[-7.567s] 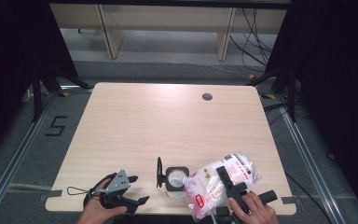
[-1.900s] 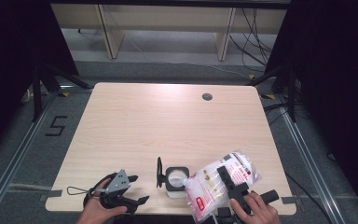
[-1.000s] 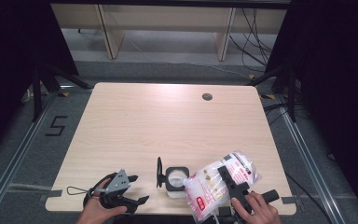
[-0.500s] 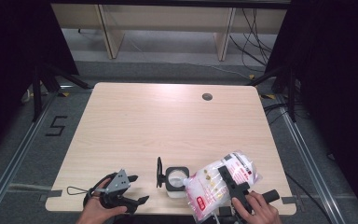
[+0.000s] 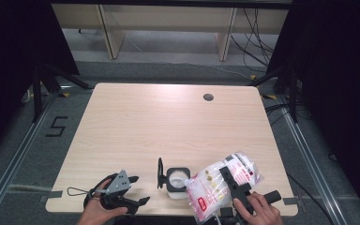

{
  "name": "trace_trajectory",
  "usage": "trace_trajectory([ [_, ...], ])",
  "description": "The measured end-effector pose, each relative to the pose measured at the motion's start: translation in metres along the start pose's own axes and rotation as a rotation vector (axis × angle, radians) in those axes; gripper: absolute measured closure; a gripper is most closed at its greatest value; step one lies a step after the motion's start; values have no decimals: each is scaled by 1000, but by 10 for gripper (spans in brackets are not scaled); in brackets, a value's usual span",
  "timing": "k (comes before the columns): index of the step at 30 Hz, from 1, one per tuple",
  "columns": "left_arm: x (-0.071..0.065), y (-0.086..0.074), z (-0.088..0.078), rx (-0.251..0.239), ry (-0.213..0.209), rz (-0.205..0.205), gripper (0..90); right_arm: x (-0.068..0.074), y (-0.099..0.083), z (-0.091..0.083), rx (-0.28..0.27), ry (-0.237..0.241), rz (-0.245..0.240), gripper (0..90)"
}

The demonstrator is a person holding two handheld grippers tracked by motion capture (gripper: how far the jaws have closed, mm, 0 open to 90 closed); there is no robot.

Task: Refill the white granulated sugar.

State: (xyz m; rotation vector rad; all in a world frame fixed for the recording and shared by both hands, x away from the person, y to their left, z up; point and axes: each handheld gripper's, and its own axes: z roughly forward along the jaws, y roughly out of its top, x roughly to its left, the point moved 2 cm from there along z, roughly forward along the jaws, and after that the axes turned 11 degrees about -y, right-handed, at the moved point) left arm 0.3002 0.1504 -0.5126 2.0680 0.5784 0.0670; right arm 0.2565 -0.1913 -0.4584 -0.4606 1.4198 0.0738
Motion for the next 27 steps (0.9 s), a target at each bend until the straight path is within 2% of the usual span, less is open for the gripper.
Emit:
trace_trajectory([
  [4,0,0,0,1,0,1,185,0,0,0,1,1,-6,480],
  [6,1,0,-1,13,-1,14,185,0,0,0,-1,-5,-7,480],
  [10,0,0,0,1,-1,0,185,0,1,0,-2,-6,-8,481],
  [12,0,0,0,1,-1,1,186,0,1,-1,0,-11,-5,480],
  [13,0,0,0,2,-1,1,185,0,0,0,-2,0,0,481],
  [14,1,0,-1,13,-1,15,185,0,0,0,0,0,-6,481],
  [17,0,0,0,1,-2,1,185,0,0,0,-2,-4,-4,481],
  [20,1,0,0,6,-4,13,185,0,0,0,0,-4,-9,481],
  [22,0,0,0,1,-1,0,185,-1,1,0,-3,-4,-12,481],
  [27,1,0,-1,9,4,5,185,0,1,-1,7,-4,-7,481],
])
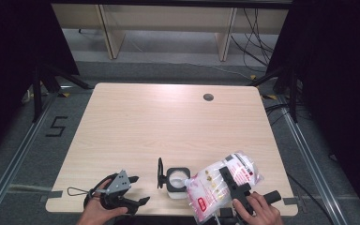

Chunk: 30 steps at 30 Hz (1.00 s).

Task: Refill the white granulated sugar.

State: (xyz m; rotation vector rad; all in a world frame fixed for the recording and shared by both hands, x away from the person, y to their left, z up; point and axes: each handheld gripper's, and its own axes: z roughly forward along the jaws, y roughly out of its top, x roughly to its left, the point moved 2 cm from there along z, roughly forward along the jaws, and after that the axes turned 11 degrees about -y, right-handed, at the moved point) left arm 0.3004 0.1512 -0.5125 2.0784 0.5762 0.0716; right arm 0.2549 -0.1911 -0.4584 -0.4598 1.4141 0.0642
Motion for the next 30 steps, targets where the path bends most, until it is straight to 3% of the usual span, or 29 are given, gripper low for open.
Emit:
trace_trajectory([
  [2,0,0,0,-5,-7,1,185,-1,0,0,-7,-1,-5,481],
  [4,2,1,0,9,-7,32,185,-1,1,1,-13,-4,-17,481],
  [5,0,0,0,-1,0,-1,185,-1,1,1,-14,-3,-18,482],
  [6,-1,0,1,-8,-5,-5,185,-2,1,1,-15,-3,-16,482],
  [17,1,0,0,4,-5,11,185,-2,0,0,-4,-5,-21,483],
  [22,0,0,1,-7,-4,-5,185,-2,1,1,-13,-7,-35,483],
  [24,1,0,0,5,-4,11,185,-2,1,0,-10,-7,-33,483],
  [27,0,0,1,-6,-7,-5,185,-3,1,0,-12,-9,-38,483],
  [29,1,0,0,5,-4,11,185,-3,2,0,-13,-19,-42,483],
  [30,-1,0,1,-8,-5,-5,185,-4,2,0,-19,-25,-46,483],
])
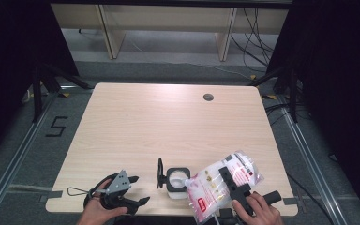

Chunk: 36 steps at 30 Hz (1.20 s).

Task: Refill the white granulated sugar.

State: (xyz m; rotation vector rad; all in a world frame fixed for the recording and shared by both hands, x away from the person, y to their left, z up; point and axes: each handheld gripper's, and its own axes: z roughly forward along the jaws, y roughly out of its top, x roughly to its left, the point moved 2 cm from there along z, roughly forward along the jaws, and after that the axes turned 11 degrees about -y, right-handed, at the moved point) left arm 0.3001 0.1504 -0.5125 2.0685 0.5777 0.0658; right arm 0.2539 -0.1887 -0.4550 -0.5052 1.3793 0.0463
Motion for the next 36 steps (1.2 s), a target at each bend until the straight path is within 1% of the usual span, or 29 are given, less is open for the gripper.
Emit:
trace_trajectory([
  [1,0,0,0,1,0,1,185,0,0,0,4,6,8,483],
  [4,1,0,-1,9,1,3,185,0,0,0,2,1,0,484],
  [5,0,0,0,0,0,0,185,0,0,0,1,0,-2,484],
  [8,1,0,0,5,-3,12,185,0,0,0,7,9,-1,484],
  [9,1,0,0,10,0,7,186,0,0,0,9,9,-1,484],
  [10,1,0,0,12,1,8,185,-1,0,0,3,-1,-6,484],
  [12,1,0,0,7,-2,11,185,-1,-1,0,7,2,-5,485],
  [13,1,0,0,5,-3,9,185,-2,-1,0,3,-8,-10,484],
  [14,1,0,0,4,-3,6,185,-2,-1,0,5,-7,-12,485],
  [15,1,0,-1,12,1,13,185,-1,-1,-1,11,5,-8,485],
  [17,0,0,0,3,-3,1,185,-1,-2,-1,13,7,-8,485],
  [20,1,0,0,8,-2,5,185,-2,-2,-1,13,1,-11,485],
  [21,0,0,0,3,-4,2,185,-2,-2,-1,12,0,-10,485],
  [22,0,0,0,4,-3,1,185,-2,-2,-1,21,14,-10,485],
  [23,1,0,0,12,1,7,185,-2,-2,-1,13,-1,-12,485],
  [24,0,0,0,4,-3,1,185,-3,-2,-2,31,22,-19,485],
  [25,1,0,0,9,-1,7,185,-2,-2,-1,17,-2,-16,485],
  [29,0,0,0,3,-3,2,185,-2,-2,-1,16,3,-14,487],
  [30,1,0,0,13,1,10,185,-2,-2,-1,15,-1,-13,488],
  [32,0,0,0,9,-3,0,185,-3,-2,-1,7,-11,-15,491],
  [33,0,0,0,3,-3,2,186,-3,-3,-1,15,-1,-18,491],
  [34,1,0,0,12,2,9,185,-3,-3,-1,17,-1,-21,493],
  [35,0,0,0,5,-1,6,185,-3,-3,-1,15,-2,-20,494],
  [36,1,1,0,9,-1,13,185,-4,-3,-1,5,-13,-19,495],
])
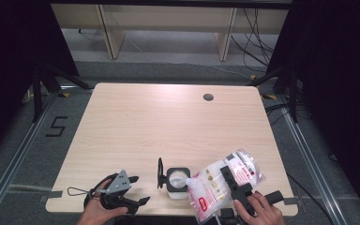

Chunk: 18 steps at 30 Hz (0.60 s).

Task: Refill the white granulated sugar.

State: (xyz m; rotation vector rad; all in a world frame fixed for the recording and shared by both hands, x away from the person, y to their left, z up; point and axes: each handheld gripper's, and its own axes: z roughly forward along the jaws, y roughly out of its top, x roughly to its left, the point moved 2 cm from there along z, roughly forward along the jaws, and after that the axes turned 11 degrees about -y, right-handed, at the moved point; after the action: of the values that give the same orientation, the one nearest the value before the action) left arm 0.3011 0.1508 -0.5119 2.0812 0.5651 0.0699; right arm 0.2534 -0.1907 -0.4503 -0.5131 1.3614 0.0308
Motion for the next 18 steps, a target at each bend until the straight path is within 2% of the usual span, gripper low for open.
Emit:
trace_trajectory([
  [1,0,0,0,2,-2,5,185,0,0,0,1,0,3,496],
  [2,0,0,0,1,-2,-10,185,0,0,-1,21,28,1,497],
  [4,-1,0,0,2,-3,-12,185,1,-1,0,9,10,7,499],
  [9,-1,0,0,-2,1,-11,185,1,-1,0,10,17,22,505],
  [17,0,0,0,7,7,-5,185,4,-3,1,22,25,79,512],
  [18,-1,0,0,0,2,-9,186,3,-4,0,31,25,69,512],
])
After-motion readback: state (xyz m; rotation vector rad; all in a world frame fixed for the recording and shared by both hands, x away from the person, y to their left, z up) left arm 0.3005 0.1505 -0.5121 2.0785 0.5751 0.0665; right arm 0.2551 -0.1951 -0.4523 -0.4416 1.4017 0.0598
